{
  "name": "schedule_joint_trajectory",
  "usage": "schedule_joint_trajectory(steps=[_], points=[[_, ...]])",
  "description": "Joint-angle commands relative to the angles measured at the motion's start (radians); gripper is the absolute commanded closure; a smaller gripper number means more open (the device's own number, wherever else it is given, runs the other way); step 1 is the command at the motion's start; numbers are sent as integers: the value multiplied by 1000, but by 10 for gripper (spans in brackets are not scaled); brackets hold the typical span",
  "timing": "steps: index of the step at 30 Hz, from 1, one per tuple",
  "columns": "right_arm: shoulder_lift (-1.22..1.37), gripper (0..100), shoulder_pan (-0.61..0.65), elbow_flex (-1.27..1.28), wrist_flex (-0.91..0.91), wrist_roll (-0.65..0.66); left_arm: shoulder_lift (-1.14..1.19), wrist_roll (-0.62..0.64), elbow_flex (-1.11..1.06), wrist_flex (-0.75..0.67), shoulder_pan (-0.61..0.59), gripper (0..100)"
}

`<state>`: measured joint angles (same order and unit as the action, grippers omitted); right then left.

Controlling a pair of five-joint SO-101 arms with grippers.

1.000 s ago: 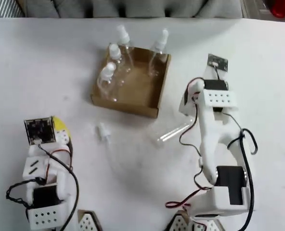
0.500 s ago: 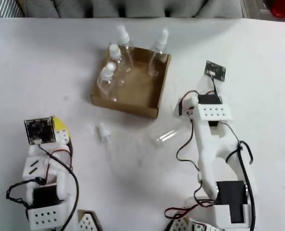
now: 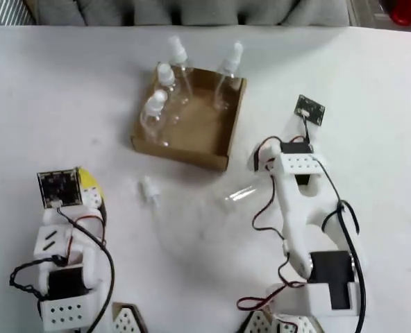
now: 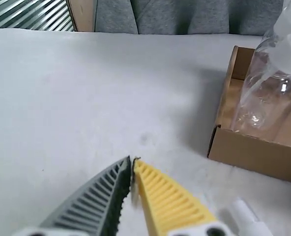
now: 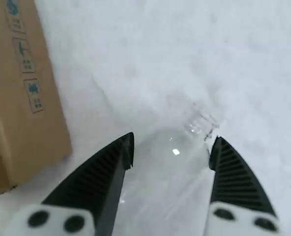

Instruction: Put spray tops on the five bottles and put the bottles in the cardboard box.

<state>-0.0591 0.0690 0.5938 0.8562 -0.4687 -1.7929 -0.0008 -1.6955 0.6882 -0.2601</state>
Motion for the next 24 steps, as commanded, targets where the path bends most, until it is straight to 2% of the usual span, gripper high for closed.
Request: schedule_joint_trajectory(steps=[1,5,9,16,21,24], points=[[19,779,22,-20,-15,51,16,-9,0,8,18,977],[31,782,19,-38,5,63,16,-9,0,25,16,977],[38,874,19,-38,8,71,16,-9,0,28,16,977],[28,954,19,-41,18,198,16,-11,0,28,16,977],[31,978,18,-124,125,413,16,-11,0,29,15,977],[28,977,18,-163,185,621,16,-11,0,29,16,977]])
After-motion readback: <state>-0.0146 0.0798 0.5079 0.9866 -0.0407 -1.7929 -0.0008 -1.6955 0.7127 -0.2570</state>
